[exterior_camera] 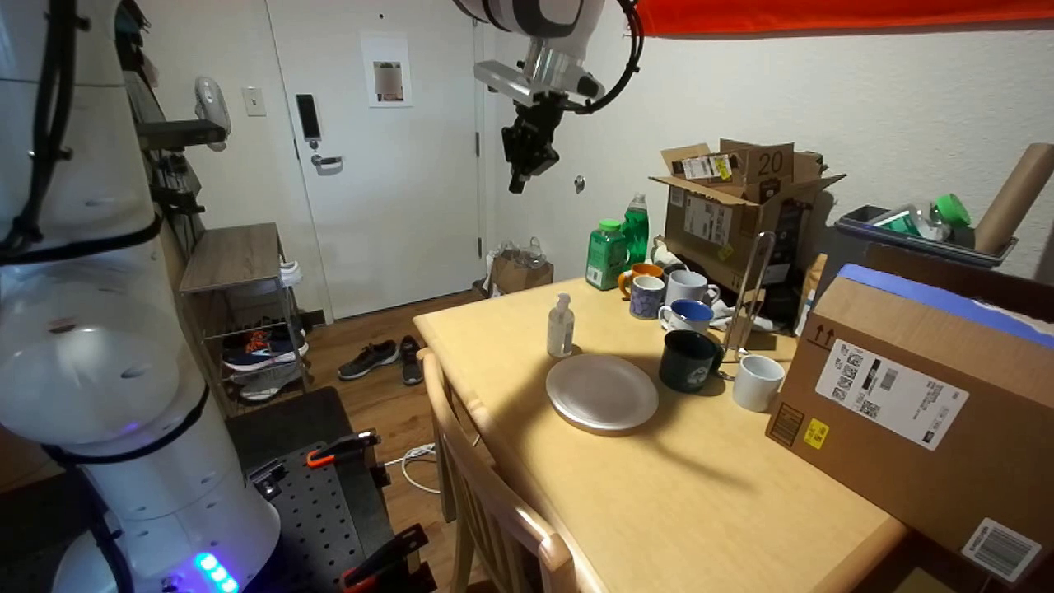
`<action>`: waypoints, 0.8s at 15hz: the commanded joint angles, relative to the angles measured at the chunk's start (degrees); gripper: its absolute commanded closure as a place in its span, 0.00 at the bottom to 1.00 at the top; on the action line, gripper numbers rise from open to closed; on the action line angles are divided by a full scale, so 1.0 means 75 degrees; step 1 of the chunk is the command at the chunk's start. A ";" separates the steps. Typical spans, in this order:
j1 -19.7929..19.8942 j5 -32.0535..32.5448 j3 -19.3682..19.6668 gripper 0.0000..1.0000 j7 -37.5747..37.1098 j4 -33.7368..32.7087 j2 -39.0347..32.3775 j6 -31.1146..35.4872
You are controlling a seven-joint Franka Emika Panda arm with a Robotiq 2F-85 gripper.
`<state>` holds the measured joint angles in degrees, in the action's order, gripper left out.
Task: Push down on the pump bottle
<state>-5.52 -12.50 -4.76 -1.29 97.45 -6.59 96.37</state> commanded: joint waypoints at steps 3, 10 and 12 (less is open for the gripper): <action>0.0056 -0.0007 0.0006 1.00 0.0133 -0.0010 -0.0128 0.0230; 0.0149 0.0017 0.0053 1.00 0.0123 -0.0134 -0.0732 0.0996; 0.0162 0.0034 0.0047 1.00 0.0107 -0.0150 -0.0911 0.1285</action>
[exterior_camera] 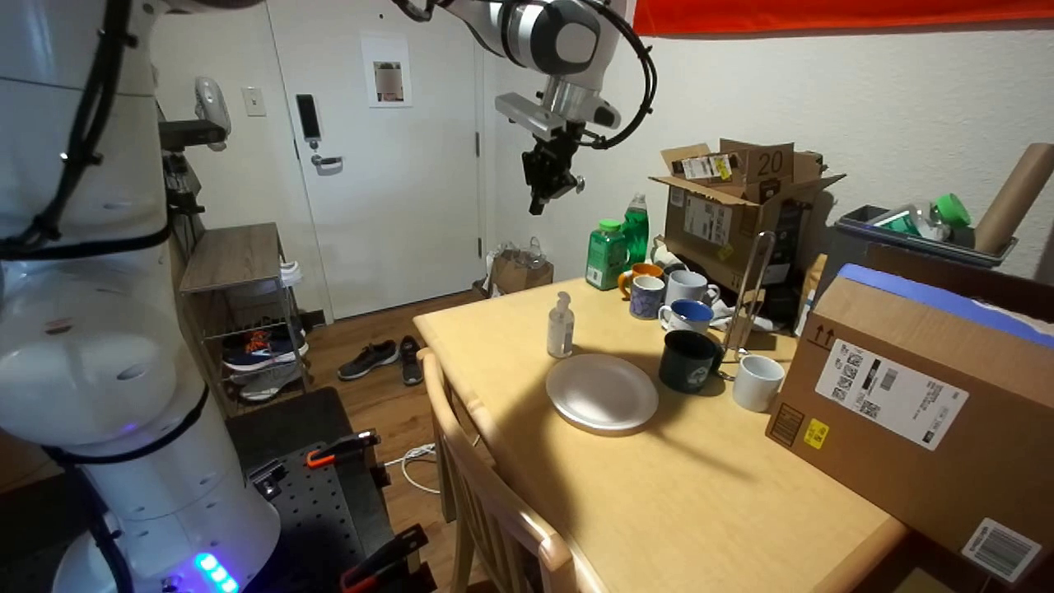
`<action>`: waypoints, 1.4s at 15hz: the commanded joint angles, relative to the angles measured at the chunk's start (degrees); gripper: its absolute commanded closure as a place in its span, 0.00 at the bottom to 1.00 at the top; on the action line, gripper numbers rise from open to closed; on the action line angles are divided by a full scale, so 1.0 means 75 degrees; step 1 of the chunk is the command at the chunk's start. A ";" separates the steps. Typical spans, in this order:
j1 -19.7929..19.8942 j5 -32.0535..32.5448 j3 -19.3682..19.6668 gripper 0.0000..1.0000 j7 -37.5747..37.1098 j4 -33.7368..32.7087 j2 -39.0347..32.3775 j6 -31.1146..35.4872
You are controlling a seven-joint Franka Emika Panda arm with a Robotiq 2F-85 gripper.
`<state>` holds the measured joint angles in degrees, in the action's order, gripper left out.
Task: Push down on the pump bottle
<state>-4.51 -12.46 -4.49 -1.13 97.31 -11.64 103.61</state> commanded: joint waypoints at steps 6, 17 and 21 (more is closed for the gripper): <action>-0.0107 0.0418 0.0009 1.00 -0.0149 -0.0123 -0.0763 0.1222; -0.0079 0.0428 -0.0087 1.00 -0.0052 0.0745 -0.1019 0.3399; -0.0091 0.0490 -0.0053 1.00 -0.0179 0.0895 -0.0961 0.3242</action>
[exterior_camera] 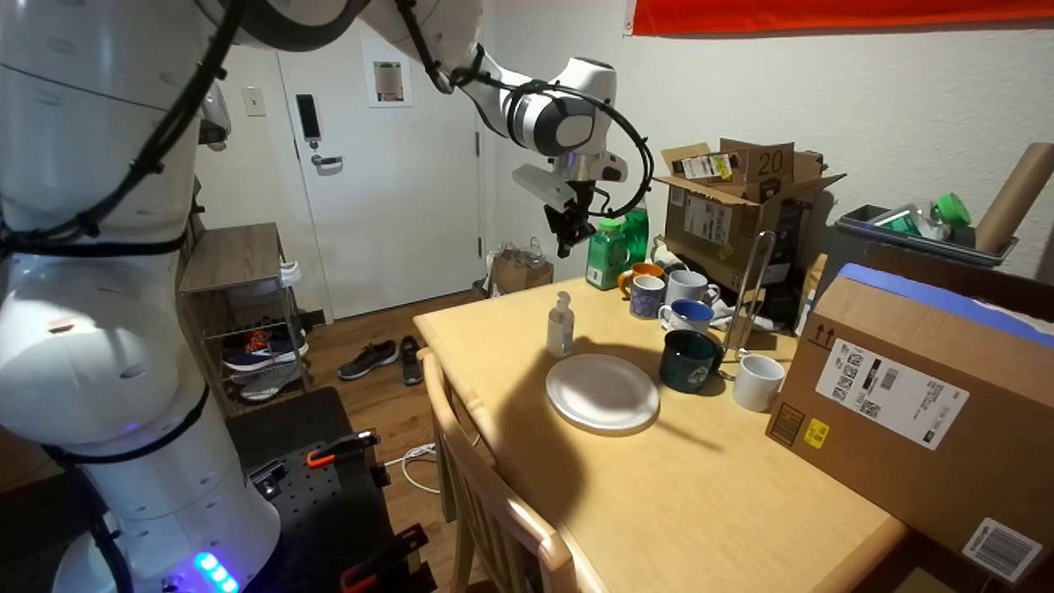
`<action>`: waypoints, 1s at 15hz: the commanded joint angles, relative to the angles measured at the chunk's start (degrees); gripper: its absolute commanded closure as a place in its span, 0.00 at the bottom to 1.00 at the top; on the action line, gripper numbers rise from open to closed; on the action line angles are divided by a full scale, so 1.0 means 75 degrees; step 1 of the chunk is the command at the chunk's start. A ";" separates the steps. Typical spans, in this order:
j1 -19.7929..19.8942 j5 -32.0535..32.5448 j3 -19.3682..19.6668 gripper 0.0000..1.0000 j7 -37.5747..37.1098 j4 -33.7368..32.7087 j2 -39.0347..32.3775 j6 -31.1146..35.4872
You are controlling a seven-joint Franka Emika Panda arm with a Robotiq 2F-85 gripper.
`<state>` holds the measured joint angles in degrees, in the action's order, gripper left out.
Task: Push down on the pump bottle
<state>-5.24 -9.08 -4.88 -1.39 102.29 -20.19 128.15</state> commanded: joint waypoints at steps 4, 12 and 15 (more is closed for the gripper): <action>-0.0009 0.0065 -0.0008 1.00 -0.0148 0.0244 0.0083 -0.0091; 0.0000 0.0006 -0.0064 1.00 -0.0079 0.0125 -0.0252 -0.0218; 0.0031 -0.0040 -0.0072 1.00 -0.0047 0.0083 -0.0414 -0.0267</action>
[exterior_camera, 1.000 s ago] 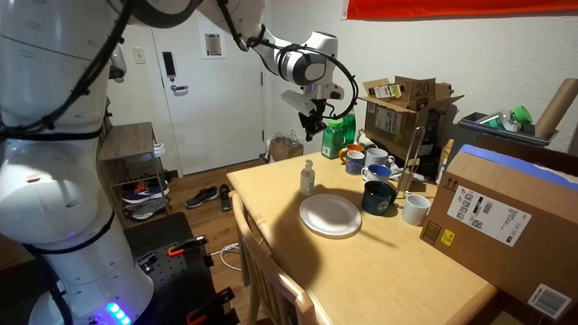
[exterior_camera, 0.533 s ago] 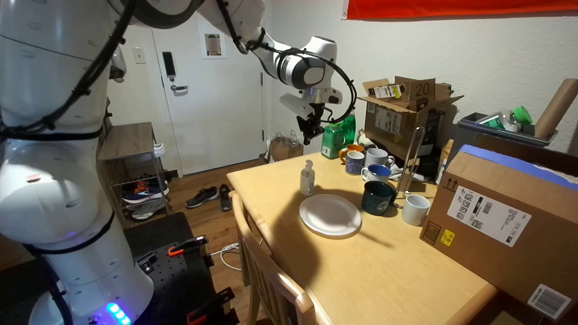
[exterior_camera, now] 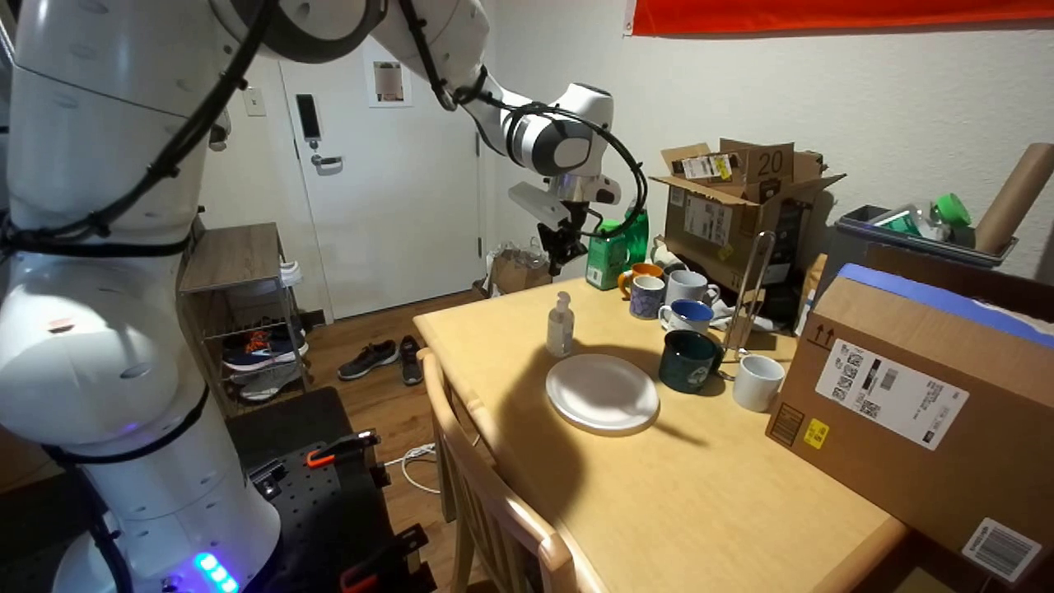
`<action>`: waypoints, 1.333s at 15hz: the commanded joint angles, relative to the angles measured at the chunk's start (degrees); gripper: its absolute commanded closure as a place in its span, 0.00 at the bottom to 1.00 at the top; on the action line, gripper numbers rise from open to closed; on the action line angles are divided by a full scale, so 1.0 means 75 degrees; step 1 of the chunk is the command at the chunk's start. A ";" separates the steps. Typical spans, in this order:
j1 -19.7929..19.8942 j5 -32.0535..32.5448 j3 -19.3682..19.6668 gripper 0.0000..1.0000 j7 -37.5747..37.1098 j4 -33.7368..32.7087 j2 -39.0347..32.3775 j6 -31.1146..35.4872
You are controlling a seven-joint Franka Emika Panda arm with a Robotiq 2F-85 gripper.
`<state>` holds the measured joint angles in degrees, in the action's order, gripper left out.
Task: Push down on the pump bottle
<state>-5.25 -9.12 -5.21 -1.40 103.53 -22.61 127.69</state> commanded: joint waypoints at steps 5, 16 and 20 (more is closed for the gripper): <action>0.0049 -0.0040 -0.0035 1.00 -0.0018 -0.0159 -0.0341 -0.0296; 0.0057 -0.0037 -0.0069 1.00 0.0057 -0.0408 -0.0680 -0.0481; 0.0033 0.0013 -0.0048 1.00 -0.0004 -0.0451 -0.0475 -0.0489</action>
<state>-5.19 -9.15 -5.36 -1.35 101.50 -27.32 126.40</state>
